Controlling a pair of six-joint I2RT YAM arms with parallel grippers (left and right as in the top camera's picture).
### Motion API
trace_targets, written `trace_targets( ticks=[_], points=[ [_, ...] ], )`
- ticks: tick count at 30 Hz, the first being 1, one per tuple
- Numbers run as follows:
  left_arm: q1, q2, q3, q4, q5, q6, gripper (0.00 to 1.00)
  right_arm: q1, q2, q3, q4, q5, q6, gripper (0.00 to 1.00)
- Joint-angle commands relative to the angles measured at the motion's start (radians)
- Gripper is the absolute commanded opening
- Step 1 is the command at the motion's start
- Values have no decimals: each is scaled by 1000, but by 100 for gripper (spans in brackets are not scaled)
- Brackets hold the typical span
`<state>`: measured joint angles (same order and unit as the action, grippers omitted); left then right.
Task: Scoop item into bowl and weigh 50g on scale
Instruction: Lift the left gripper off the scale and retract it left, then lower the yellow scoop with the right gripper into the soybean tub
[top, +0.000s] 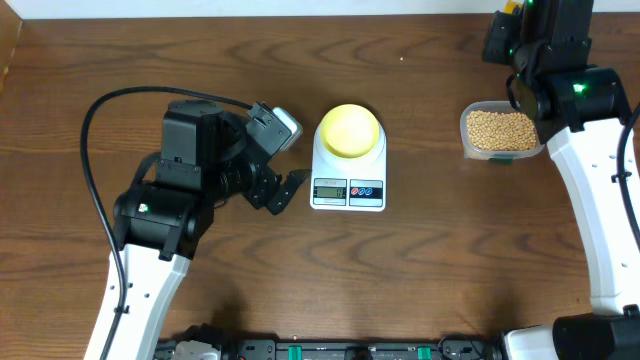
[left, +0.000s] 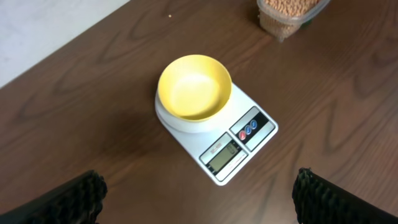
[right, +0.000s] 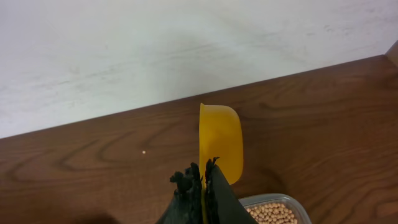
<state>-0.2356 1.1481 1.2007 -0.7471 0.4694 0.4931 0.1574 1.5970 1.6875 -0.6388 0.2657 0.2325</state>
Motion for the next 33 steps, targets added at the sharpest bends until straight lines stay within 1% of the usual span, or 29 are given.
trace_targets(
  ticks=[1,4,5,19,24,29,33],
  points=[
    [5,-4,-5,0,29,-91,97,-6,6,13,-1,21,-9,1],
    [5,-4,-5,3,29,-170,98,-6,6,13,-1,21,-9,1],
    [5,-4,-5,2,29,-179,98,-6,6,13,-1,21,-9,1],
    [5,-3,-5,-1,28,-181,98,-13,6,13,3,21,-10,1],
    [5,-3,-5,-1,28,-181,98,-49,6,13,-28,11,-14,1],
    [5,-3,-5,0,28,-181,98,-117,6,13,-60,-83,-21,1],
    [5,-3,-5,-1,28,-181,98,-141,6,13,-87,-101,-26,1]
  ],
)
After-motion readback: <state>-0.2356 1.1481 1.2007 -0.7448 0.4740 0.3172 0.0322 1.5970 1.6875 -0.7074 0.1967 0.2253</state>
